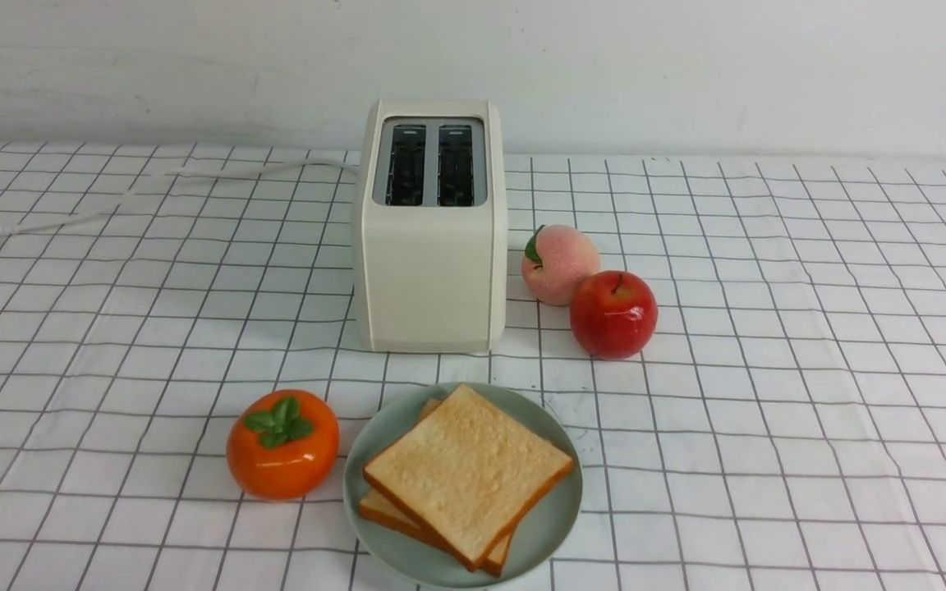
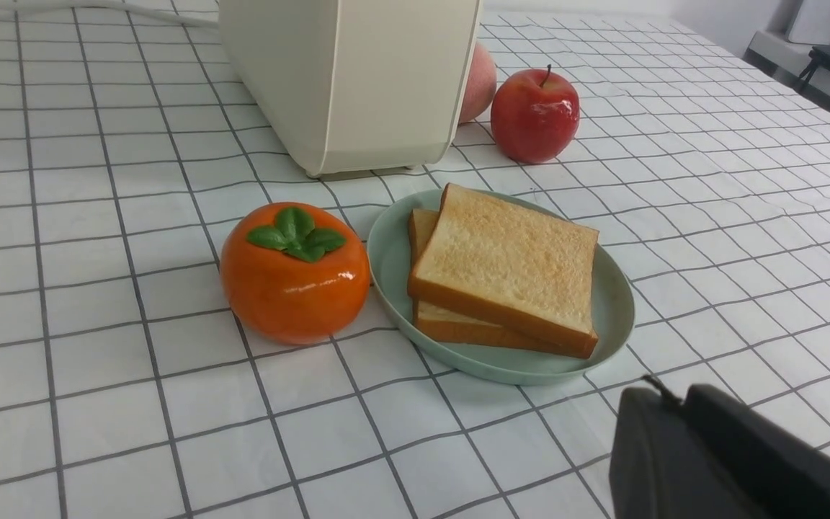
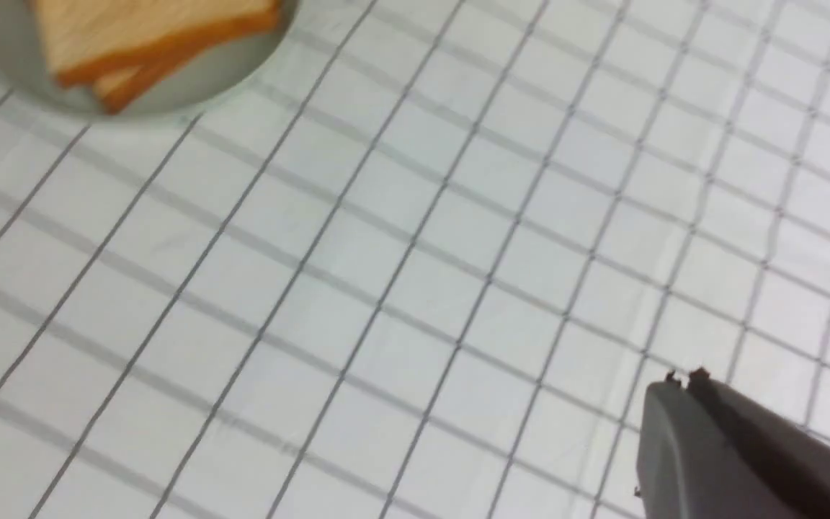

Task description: Take toasted bread from bread machine on white checkered table place on plate.

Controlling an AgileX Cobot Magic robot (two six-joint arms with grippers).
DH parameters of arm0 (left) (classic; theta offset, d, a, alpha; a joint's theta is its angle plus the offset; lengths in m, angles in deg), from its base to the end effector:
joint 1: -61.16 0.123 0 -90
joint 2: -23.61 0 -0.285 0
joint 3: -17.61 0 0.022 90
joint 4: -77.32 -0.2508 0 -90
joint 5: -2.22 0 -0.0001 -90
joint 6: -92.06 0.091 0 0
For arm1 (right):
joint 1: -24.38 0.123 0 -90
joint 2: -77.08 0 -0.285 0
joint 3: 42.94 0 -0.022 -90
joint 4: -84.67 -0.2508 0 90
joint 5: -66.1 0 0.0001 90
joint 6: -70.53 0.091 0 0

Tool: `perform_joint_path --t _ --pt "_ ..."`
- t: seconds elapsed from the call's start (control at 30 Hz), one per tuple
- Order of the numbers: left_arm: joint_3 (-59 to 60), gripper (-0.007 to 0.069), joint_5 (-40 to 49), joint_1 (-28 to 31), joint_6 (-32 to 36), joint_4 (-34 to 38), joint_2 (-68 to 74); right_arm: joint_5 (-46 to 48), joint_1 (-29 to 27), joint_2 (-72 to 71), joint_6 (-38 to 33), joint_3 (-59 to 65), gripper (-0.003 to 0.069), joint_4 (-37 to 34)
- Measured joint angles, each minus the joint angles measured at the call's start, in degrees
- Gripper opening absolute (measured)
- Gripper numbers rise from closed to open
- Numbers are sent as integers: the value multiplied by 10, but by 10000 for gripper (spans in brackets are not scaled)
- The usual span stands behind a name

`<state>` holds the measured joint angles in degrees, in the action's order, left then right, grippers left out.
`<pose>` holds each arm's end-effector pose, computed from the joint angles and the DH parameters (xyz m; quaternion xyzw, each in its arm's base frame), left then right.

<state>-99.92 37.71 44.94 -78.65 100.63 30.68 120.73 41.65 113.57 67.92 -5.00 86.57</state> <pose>0.0237 -0.0287 0.2467 0.1139 0.7710 -0.2288 0.5832 0.0744 0.0206 0.3236 -0.1586 0.8886 0.0387 0.4285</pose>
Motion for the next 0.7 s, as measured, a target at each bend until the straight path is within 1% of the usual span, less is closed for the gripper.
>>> perform_joint_path --t 0.03,0.07,0.1,0.2,0.23,0.27,0.3,0.33,0.37,0.43,0.53,0.7 --pt "0 46 0 0 0 0 0 -22 -20 -20 0 20 -15 1" --pt "0 46 0 0 0 0 0 -28 -25 -30 0 26 -15 1" --pt "0 48 0 0 0 0 0 -75 -64 -67 0 75 -16 2" --pt "0 50 0 0 0 0 0 -173 -121 -137 0 173 -15 3" --pt "0 51 0 0 0 0 0 -223 -144 -168 0 222 -15 3" --pt "0 53 0 0 0 0 0 -251 -155 -184 0 248 -15 3" --pt "0 53 0 0 0 0 0 -251 -155 -188 0 248 -15 3" --pt "0 55 0 0 0 0 0 -297 -175 -213 0 295 -15 3" --pt "0 57 0 0 0 0 0 -323 -187 -236 2 329 -15 3" --pt "0 58 0 0 0 0 0 -339 -194 -260 9 359 -15 2" --pt "0 60 0 0 0 0 0 -344 -195 -288 42 396 -15 2" --pt "0 64 0 0 0 0 0 -333 -195 -293 69 405 -15 2"
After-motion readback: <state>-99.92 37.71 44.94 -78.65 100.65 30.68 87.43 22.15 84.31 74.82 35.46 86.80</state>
